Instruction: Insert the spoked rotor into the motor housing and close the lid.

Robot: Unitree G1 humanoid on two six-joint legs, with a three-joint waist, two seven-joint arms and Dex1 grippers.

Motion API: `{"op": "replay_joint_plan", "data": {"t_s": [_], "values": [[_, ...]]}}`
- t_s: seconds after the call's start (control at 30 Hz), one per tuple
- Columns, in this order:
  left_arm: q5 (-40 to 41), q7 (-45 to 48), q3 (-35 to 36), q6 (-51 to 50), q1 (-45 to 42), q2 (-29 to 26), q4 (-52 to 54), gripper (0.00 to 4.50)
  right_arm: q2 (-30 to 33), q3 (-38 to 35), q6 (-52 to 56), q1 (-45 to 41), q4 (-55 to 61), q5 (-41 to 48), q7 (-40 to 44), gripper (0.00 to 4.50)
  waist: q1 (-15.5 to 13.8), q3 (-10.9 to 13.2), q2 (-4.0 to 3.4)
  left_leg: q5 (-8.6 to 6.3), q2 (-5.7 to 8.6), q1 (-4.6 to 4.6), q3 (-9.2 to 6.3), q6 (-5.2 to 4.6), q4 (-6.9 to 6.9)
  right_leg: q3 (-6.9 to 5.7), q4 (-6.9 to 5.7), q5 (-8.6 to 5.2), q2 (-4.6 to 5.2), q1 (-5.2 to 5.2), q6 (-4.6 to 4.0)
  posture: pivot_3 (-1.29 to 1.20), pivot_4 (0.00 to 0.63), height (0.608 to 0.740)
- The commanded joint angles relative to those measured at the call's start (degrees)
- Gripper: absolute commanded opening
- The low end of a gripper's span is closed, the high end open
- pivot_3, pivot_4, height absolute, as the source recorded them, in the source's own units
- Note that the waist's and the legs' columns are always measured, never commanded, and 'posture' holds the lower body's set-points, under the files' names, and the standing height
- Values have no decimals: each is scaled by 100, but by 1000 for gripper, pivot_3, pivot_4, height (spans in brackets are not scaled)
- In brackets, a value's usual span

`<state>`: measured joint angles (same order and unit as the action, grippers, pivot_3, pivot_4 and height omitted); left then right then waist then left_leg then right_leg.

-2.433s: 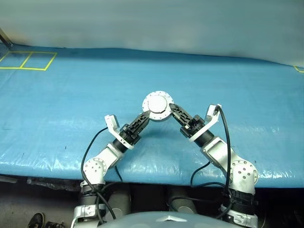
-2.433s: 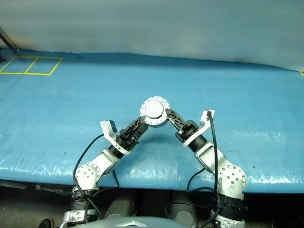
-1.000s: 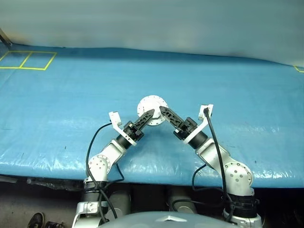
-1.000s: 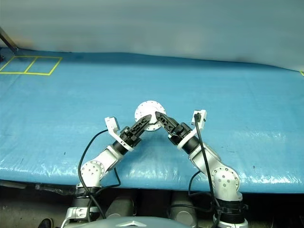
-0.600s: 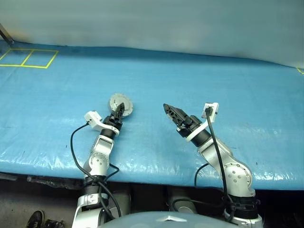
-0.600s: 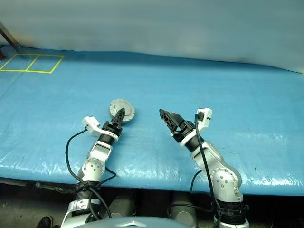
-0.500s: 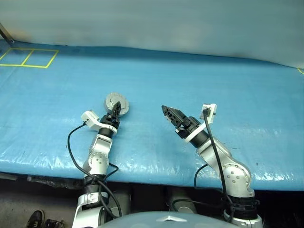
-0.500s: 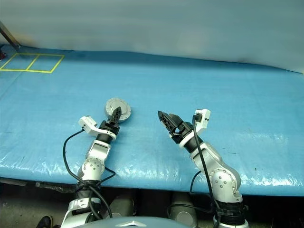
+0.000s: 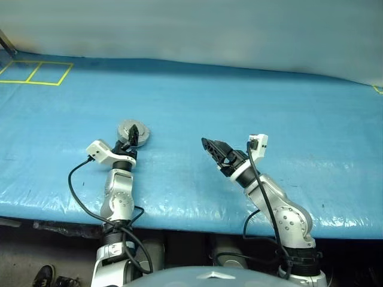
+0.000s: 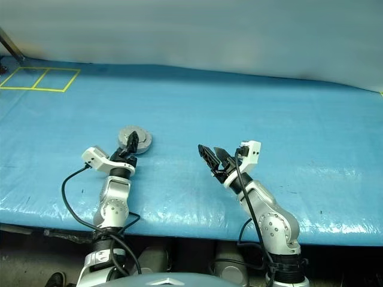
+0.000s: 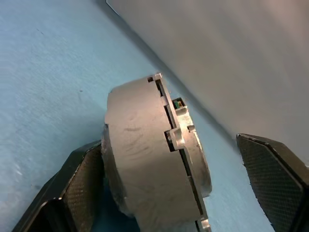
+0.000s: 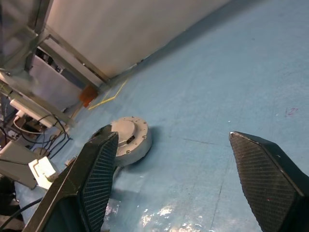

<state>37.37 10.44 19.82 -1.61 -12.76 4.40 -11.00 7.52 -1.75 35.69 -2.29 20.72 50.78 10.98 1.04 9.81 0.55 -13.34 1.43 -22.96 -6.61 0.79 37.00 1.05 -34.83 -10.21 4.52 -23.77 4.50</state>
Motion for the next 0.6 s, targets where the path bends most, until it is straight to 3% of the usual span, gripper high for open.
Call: {"op": "replay_joint_plan", "data": {"t_s": [0.03, 0.23, 0.4, 0.5, 0.53, 0.6], "values": [[-150, -126, 99, 304, 118, -43, 521, 4452, -4, -27, 127, -150, 50, 17, -1, 3871, -2, 0, 0, 0, 0, 0, 0, 0, 0, 0, 0, 0, 0, 0, 0, 0, 150, 740], [-542, 102, -149, 510, 416, -221, 977, 4452, -9, 24, 253, -234, -3, -147, -25, 3871, -17, 0, 0, 0, 1, 3, 0, 0, 1, 1, -1, 0, 0, 5, 0, 0, 150, 740], [-1062, 105, -541, 457, 436, -428, 1409, 4452, 148, 231, -549, -202, -44, -1185, 259, 3871, -25, 0, 0, 1, 1, 3, 0, 1, 3, 0, -1, 0, 0, 4, 0, 0, 150, 740], [-1699, -1049, -735, 92, 239, -132, 1923, 4452, 75, -45, -534, -238, -136, -1266, -38, 3871, -35, -1, 0, 1, 1, 4, 1, 2, 6, 1, -1, 4, 0, 7, 6, 0, 150, 740], [-1636, -1022, -941, -272, 259, -158, 2157, 4452, 3, -209, -556, -260, -174, -1145, -59, 3871, -38, -1, 1, 1, 1, 4, 0, 3, 6, 2, -1, 5, 0, 8, 9, 0, 150, 740], [-1444, -70, -1704, -846, 406, -565, 2534, 4452, 149, -342, -820, -250, -212, -1240, 285, 3871, -33, -1, 0, 2, 2, 5, 0, 3, 6, 4, -2, 7, 0, 8, 11, 0, 150, 740]]}}
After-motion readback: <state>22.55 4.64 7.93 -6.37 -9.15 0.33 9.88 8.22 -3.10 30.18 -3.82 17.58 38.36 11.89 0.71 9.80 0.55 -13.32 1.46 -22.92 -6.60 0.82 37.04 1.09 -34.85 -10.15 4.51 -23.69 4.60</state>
